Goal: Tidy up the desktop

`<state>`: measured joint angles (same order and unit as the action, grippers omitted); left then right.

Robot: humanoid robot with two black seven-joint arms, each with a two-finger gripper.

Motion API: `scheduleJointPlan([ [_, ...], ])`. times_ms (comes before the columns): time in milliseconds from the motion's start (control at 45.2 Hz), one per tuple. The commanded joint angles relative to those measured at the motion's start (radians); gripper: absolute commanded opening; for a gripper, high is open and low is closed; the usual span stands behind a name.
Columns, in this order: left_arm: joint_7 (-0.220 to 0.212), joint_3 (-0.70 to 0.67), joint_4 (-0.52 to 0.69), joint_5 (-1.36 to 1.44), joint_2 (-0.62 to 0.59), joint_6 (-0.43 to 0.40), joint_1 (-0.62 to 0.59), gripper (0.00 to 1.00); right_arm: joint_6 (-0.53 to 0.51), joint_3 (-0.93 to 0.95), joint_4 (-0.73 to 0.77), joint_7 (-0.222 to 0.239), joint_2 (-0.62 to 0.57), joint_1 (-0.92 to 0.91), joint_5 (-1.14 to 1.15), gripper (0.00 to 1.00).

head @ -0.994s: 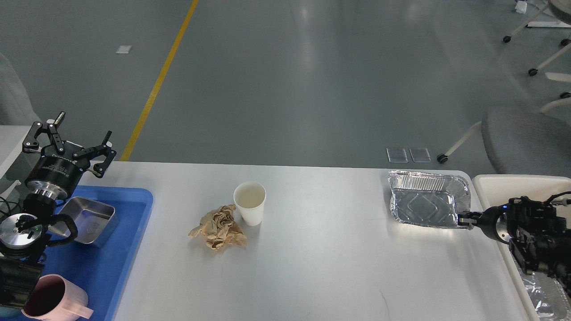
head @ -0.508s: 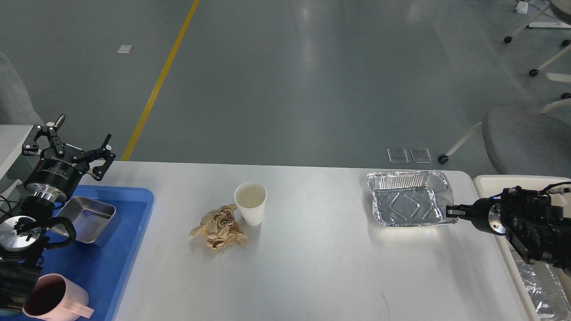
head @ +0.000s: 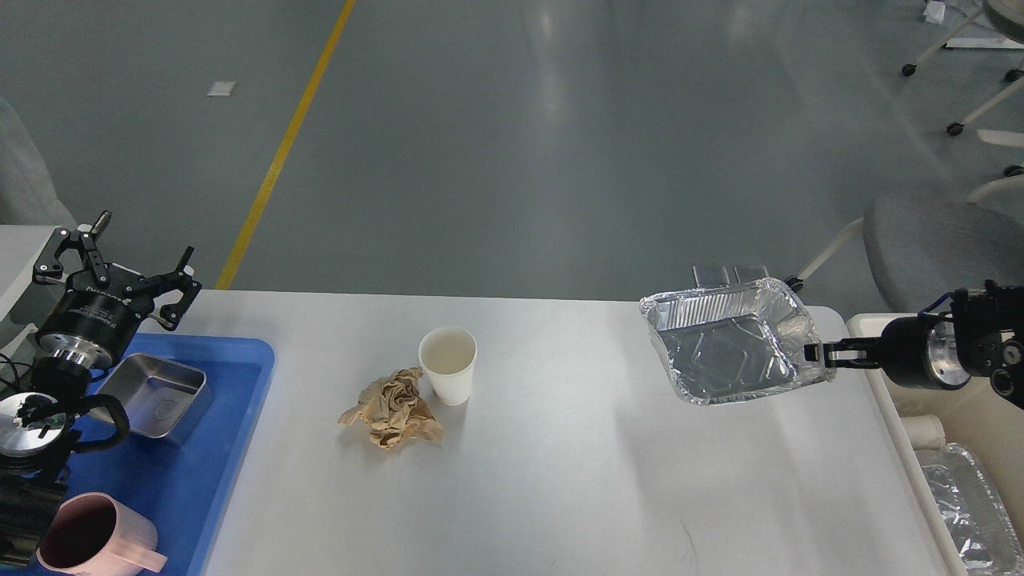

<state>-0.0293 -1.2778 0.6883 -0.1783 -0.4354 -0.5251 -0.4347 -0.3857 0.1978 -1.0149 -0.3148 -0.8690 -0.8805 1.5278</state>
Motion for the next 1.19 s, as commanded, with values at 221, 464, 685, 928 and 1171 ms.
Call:
scheduleJointPlan([
  [221,0.0,0.0,-0.001,0.002,0.0,0.005,0.014,0.97,-0.15,0.113,-0.445,0.19,-0.254,-0.005,-0.211,0.0],
  [464,0.0,0.0,-0.004,0.002,0.0,0.008,0.024,0.97,-0.157,0.144,-0.542,0.312,-0.262,-0.037,-0.37,0.0],
  [685,0.0,0.0,-0.006,0.002,0.0,0.011,0.024,0.97,-0.157,0.143,-0.584,0.408,-0.206,-0.055,-0.422,0.0],
  [928,0.002,-0.002,-0.007,0.025,-0.003,0.06,0.018,0.97,-0.156,0.14,-0.582,0.476,-0.144,-0.071,-0.446,0.0],
  [1171,0.045,-0.003,-0.007,0.137,-0.011,0.088,-0.002,0.97,-0.154,0.134,-0.58,0.542,-0.097,-0.064,-0.483,0.0],
])
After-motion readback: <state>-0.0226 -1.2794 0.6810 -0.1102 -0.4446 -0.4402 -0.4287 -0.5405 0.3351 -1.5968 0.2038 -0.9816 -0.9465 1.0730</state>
